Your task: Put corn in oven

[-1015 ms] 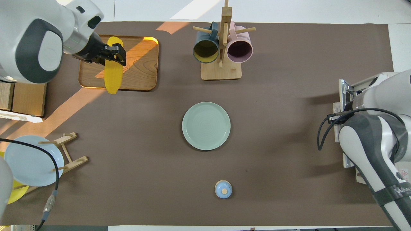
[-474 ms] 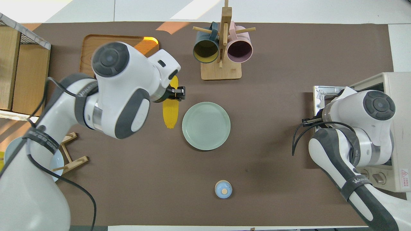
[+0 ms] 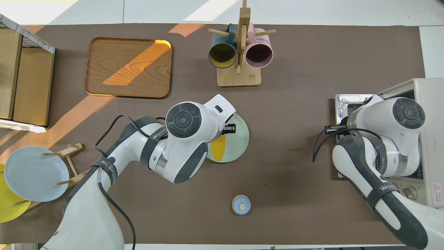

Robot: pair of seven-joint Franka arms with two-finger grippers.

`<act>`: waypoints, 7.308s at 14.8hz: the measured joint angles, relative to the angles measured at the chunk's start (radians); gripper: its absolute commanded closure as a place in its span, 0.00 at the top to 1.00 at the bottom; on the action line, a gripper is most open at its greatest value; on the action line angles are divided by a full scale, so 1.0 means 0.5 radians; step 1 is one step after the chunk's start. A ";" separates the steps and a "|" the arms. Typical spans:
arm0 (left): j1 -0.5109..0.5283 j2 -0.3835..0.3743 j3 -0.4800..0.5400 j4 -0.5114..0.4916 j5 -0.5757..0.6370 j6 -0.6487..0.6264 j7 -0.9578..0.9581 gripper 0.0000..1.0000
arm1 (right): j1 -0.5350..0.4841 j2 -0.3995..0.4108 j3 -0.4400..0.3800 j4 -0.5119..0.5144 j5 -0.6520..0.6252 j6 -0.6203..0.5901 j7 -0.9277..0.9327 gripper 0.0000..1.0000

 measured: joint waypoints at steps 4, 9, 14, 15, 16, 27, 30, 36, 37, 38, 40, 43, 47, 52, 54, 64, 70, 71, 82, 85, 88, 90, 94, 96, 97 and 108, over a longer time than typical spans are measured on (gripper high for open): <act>-0.028 0.073 0.005 -0.002 0.000 0.066 -0.008 0.00 | 0.090 0.009 -0.005 0.182 0.001 -0.136 0.103 0.00; -0.030 0.073 0.006 -0.001 0.000 0.066 -0.008 1.00 | 0.092 0.058 -0.012 0.556 0.002 -0.446 0.105 0.50; 0.029 -0.014 0.044 0.036 0.000 -0.050 0.014 1.00 | 0.129 0.094 -0.010 0.625 0.002 -0.480 0.111 0.53; 0.078 -0.058 0.049 0.066 0.000 -0.142 0.047 1.00 | 0.137 0.098 -0.010 0.634 0.002 -0.481 0.119 0.53; 0.135 -0.102 0.052 0.104 0.000 -0.242 0.090 1.00 | 0.142 0.099 -0.009 0.648 0.006 -0.486 0.129 0.54; 0.811 -0.416 0.087 0.544 0.150 -1.104 0.649 1.00 | 0.967 0.501 -0.002 1.425 -0.054 -0.909 1.329 0.69; 0.951 -0.548 0.090 0.546 0.151 -1.344 0.768 1.00 | 1.147 0.826 -0.005 1.740 -0.088 -0.860 1.586 0.72; 0.984 -0.698 0.078 0.519 0.151 -1.679 0.779 1.00 | 1.329 0.958 -0.003 1.622 -0.085 -0.387 1.748 0.72; 0.984 -0.705 0.076 0.502 0.151 -1.676 0.791 1.00 | 1.327 0.955 0.005 1.558 -0.083 -0.293 1.748 0.72; 0.984 -0.707 0.076 0.490 0.151 -1.669 0.824 1.00 | 1.326 0.949 0.019 1.491 -0.083 -0.209 1.748 0.69; 0.980 -0.706 0.083 0.475 0.151 -1.629 0.880 1.00 | 1.326 0.924 0.053 1.357 -0.083 -0.099 1.748 0.51; 0.878 -0.696 0.196 0.472 0.151 -1.572 0.927 1.00 | 1.328 0.873 0.099 1.228 -0.083 -0.039 1.748 0.24; 0.854 -0.679 0.245 0.464 0.151 -1.563 0.985 1.00 | 1.327 0.832 0.107 1.180 -0.079 -0.031 1.773 0.00; 0.902 -0.679 0.182 0.463 0.151 -1.563 0.994 1.00 | 1.327 0.818 0.116 1.151 -0.079 0.008 1.875 0.00; 0.919 -0.679 0.162 0.464 0.151 -1.563 0.994 1.00 | 1.327 0.818 0.116 1.151 -0.079 0.008 1.875 0.00; 0.976 -0.679 0.152 0.464 0.151 -1.563 0.995 1.00 | 1.318 0.817 0.116 1.087 -0.079 0.111 1.871 0.16; 0.989 -0.685 0.151 0.465 0.151 -1.562 0.995 1.00 | 1.317 0.768 0.115 1.079 -0.091 -0.009 1.773 0.00; 0.989 -0.687 0.152 0.465 0.151 -1.562 0.995 1.00 | 1.312 0.766 0.110 1.152 -0.101 -0.177 1.708 0.00; 0.989 -0.687 0.152 0.466 0.151 -1.561 0.995 1.00 | 0.696 0.611 0.077 1.660 -0.428 -1.509 1.117 0.00; 0.989 -0.687 0.152 0.466 0.151 -1.561 0.995 1.00 | 0.320 0.419 0.075 1.411 -0.431 -1.519 0.807 0.00; 0.989 -0.687 0.152 0.466 0.151 -1.561 0.995 1.00 | 0.120 0.276 0.076 1.163 -0.431 -1.482 0.662 0.00; 0.989 -0.687 0.152 0.466 0.151 -1.561 0.995 1.00 | 0.041 0.222 0.079 1.031 -0.431 -1.409 0.562 0.00; 0.989 -0.687 0.152 0.466 0.151 -1.560 0.995 1.00 | -0.181 0.169 0.079 0.835 -0.432 -1.209 0.269 0.00; 0.989 -0.687 0.152 0.466 0.151 -1.560 0.995 1.00 | -0.204 0.134 0.079 0.753 -0.432 -1.129 0.249 0.00; 0.990 -0.687 0.152 0.466 0.151 -1.560 0.995 1.00 | -0.203 0.117 0.082 0.721 -0.432 -1.105 0.249 0.11; 0.990 -0.687 0.152 0.466 0.151 -1.560 0.995 1.00 | -0.170 0.100 0.147 0.790 -0.360 -1.093 0.280 0.00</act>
